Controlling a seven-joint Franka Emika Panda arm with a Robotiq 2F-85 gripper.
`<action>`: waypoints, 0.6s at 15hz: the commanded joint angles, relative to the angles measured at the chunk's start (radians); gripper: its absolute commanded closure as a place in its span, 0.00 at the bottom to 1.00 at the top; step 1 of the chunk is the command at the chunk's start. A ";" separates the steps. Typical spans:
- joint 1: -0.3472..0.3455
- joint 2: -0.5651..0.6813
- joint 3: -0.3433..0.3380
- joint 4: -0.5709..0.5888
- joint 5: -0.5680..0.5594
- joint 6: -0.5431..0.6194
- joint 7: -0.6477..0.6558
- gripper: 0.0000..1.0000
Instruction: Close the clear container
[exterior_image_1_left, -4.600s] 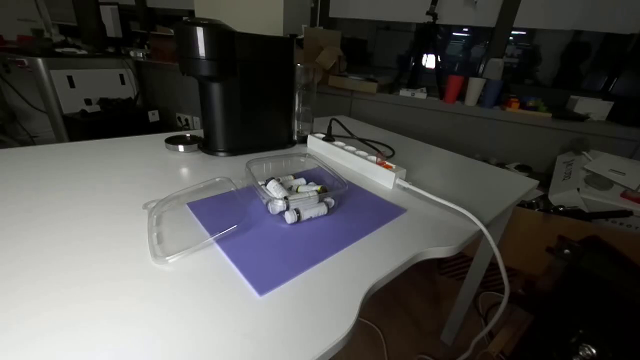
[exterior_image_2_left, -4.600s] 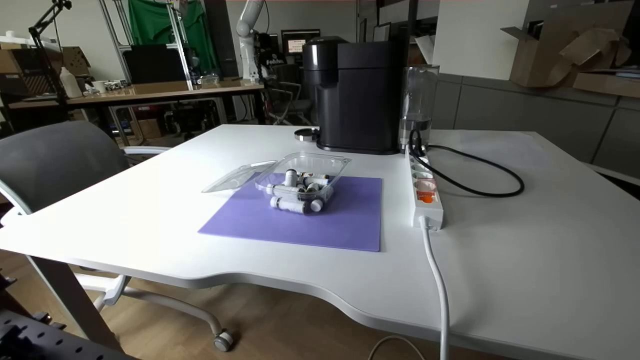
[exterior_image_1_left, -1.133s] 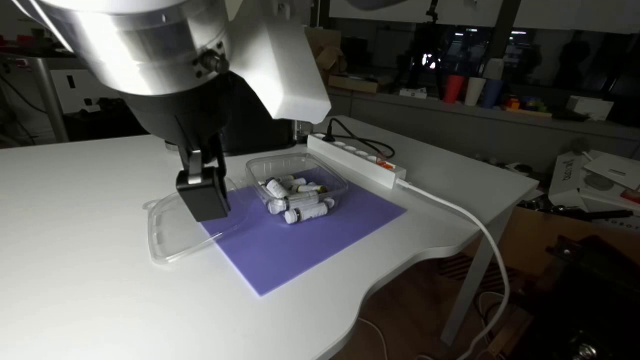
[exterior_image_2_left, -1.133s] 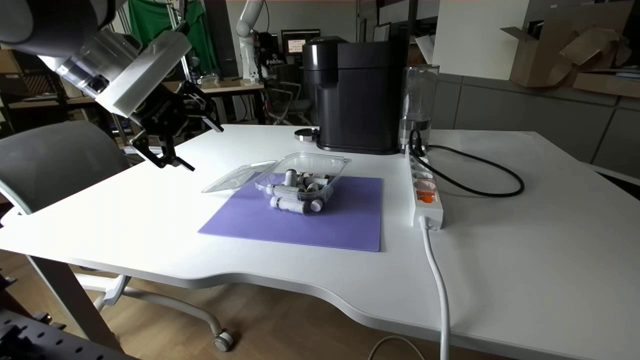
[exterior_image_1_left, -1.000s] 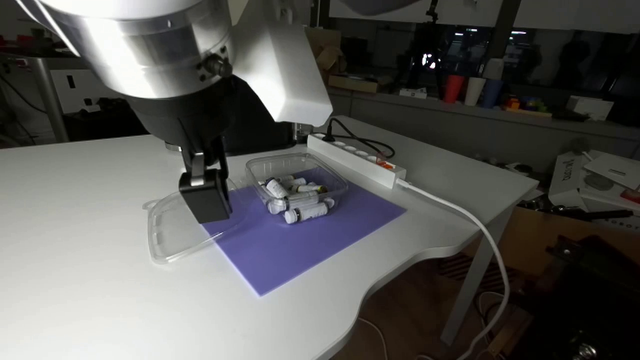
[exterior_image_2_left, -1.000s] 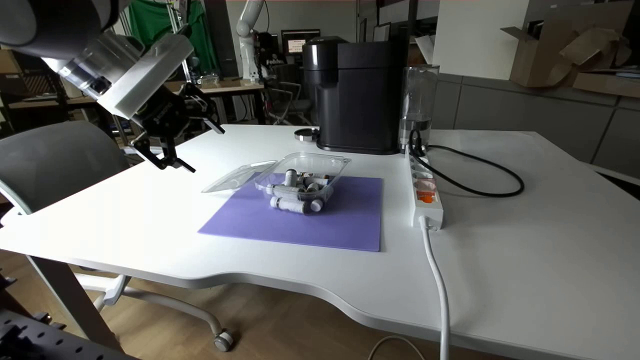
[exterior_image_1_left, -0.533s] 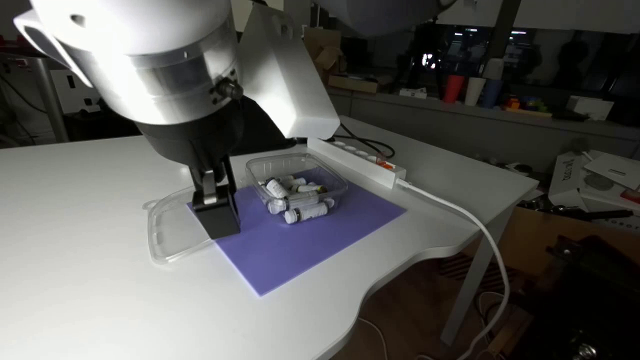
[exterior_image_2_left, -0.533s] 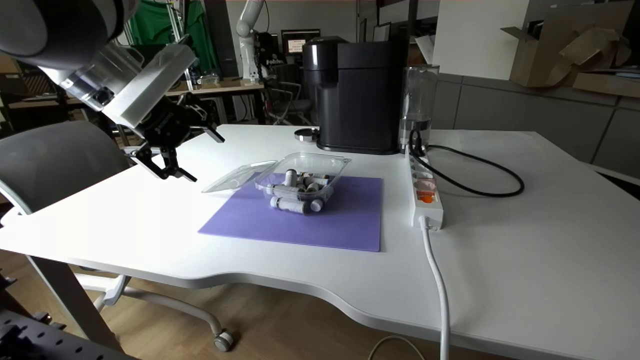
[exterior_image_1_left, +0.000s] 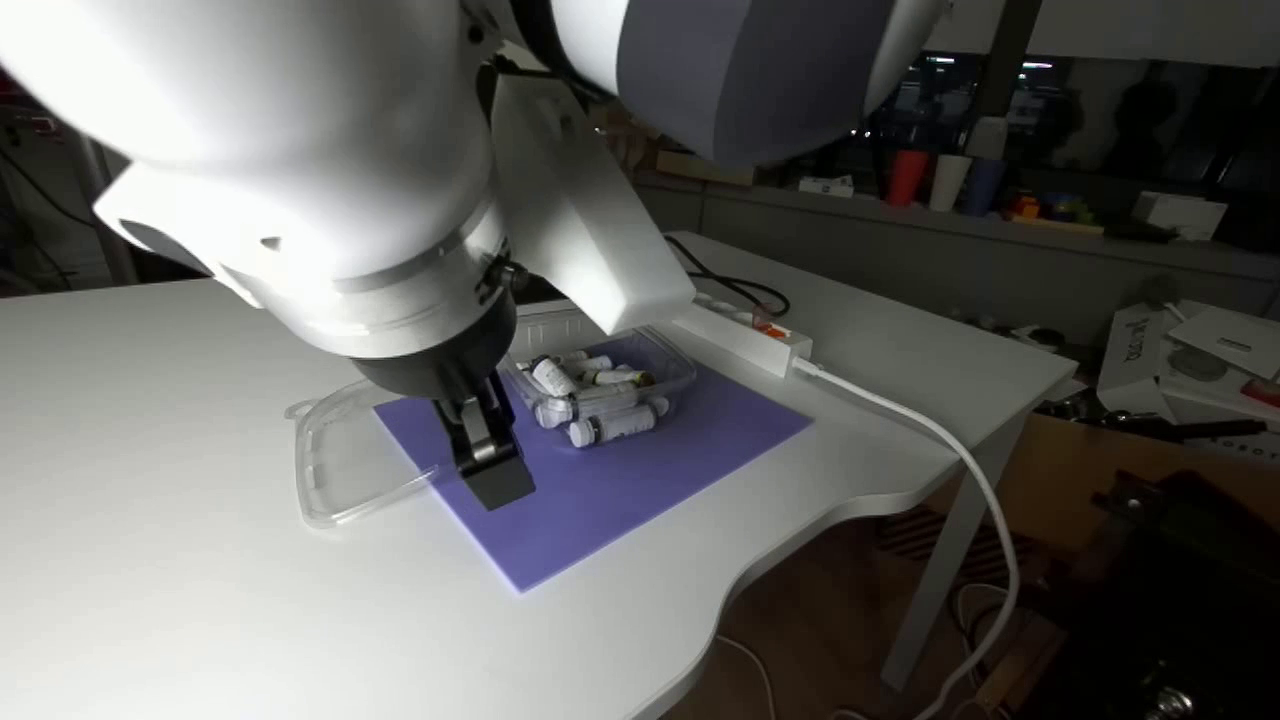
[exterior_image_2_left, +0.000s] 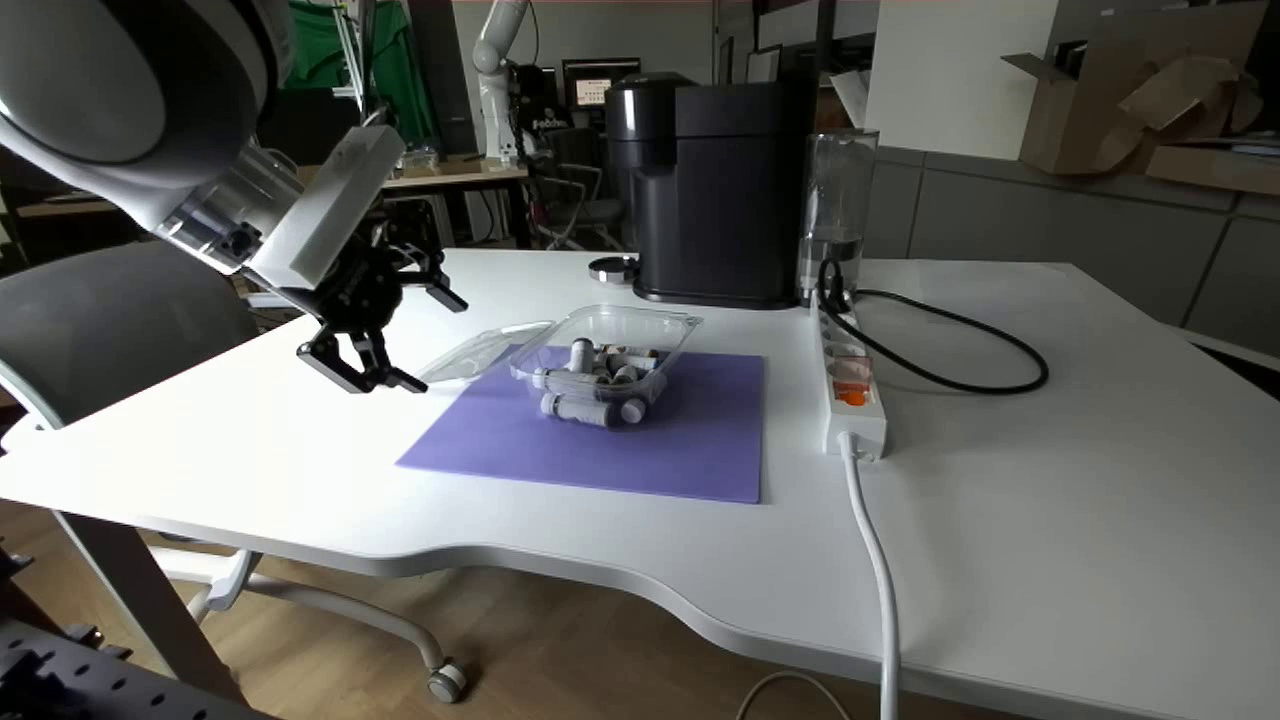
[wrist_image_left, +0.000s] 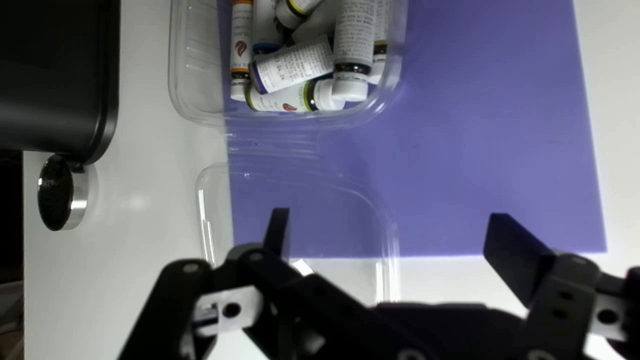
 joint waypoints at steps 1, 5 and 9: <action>0.037 0.045 -0.010 0.035 -0.070 -0.095 0.072 0.00; 0.033 0.044 -0.006 0.029 -0.031 -0.082 0.021 0.00; 0.053 0.076 -0.007 0.054 -0.048 -0.165 0.045 0.00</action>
